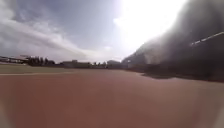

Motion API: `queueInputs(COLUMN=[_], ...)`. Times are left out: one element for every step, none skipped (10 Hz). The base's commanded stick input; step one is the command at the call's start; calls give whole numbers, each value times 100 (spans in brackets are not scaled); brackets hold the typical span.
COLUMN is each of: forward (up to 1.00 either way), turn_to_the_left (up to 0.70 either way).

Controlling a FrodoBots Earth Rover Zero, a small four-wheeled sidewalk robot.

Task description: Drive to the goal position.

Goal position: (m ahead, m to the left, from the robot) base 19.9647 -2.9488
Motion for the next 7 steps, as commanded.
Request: queueInputs(forward=[70,70,70,70,70,70,70], turn_to_the_left=[0,0,0,0,0,0,0])
